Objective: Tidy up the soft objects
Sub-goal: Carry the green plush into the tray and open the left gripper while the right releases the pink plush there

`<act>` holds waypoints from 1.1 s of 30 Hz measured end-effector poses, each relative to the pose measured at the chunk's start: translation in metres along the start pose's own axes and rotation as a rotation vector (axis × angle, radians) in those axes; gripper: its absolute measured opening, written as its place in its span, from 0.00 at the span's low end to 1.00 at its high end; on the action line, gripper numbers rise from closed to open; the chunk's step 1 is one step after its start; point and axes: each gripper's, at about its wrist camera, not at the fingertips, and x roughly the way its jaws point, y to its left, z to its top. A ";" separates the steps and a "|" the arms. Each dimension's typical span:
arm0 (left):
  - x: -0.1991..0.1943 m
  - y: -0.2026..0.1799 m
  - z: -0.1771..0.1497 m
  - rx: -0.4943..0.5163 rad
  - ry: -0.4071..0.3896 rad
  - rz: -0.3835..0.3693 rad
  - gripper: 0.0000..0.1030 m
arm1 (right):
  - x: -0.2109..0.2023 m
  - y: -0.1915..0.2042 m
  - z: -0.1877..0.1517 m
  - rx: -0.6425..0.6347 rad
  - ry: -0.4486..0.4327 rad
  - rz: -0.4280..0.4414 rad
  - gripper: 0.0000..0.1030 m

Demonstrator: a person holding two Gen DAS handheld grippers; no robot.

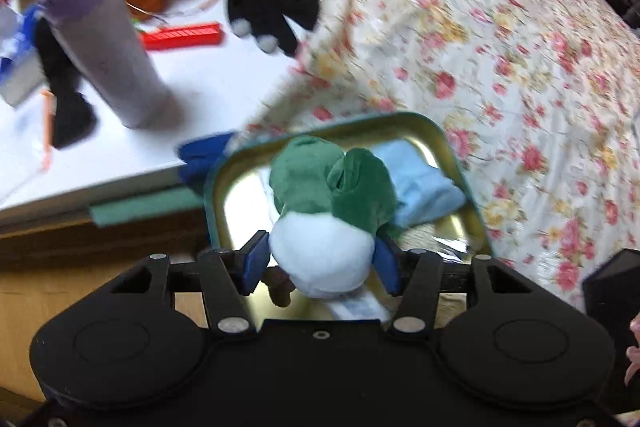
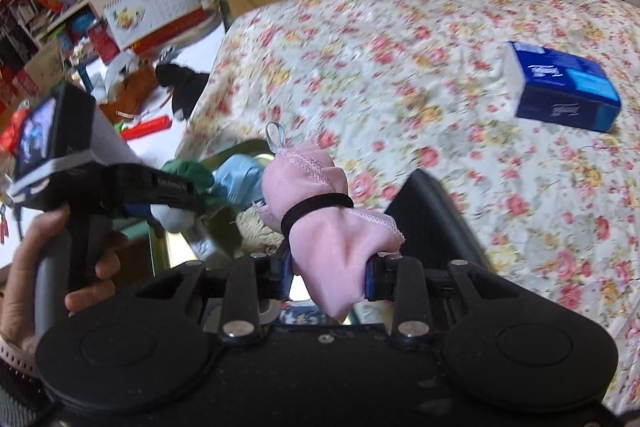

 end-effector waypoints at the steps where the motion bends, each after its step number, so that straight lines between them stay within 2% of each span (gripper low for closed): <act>1: 0.000 0.003 0.000 -0.005 -0.006 0.015 0.52 | 0.004 0.005 0.001 -0.005 0.011 -0.002 0.30; 4: 0.002 0.011 0.000 -0.025 0.002 0.038 0.51 | 0.017 0.018 0.002 -0.018 0.041 -0.004 0.30; 9: 0.004 0.018 0.002 -0.065 0.017 0.004 0.50 | 0.033 0.032 0.006 -0.039 0.069 0.010 0.30; 19: 0.004 0.001 0.004 -0.032 0.013 -0.037 0.50 | 0.041 0.036 0.007 -0.048 0.096 0.029 0.30; 24: 0.006 0.002 0.005 -0.054 0.023 -0.045 0.55 | 0.050 0.039 0.005 -0.052 0.126 0.036 0.30; 27: 0.005 0.007 0.005 -0.076 0.018 -0.031 0.60 | 0.054 0.046 0.006 -0.066 0.127 0.046 0.36; 28: 0.005 0.008 0.005 -0.080 0.017 -0.028 0.60 | 0.056 0.048 0.006 -0.072 0.124 0.043 0.43; 33: 0.006 0.009 0.004 -0.083 0.028 -0.029 0.61 | 0.058 0.052 0.009 -0.085 0.131 0.026 0.43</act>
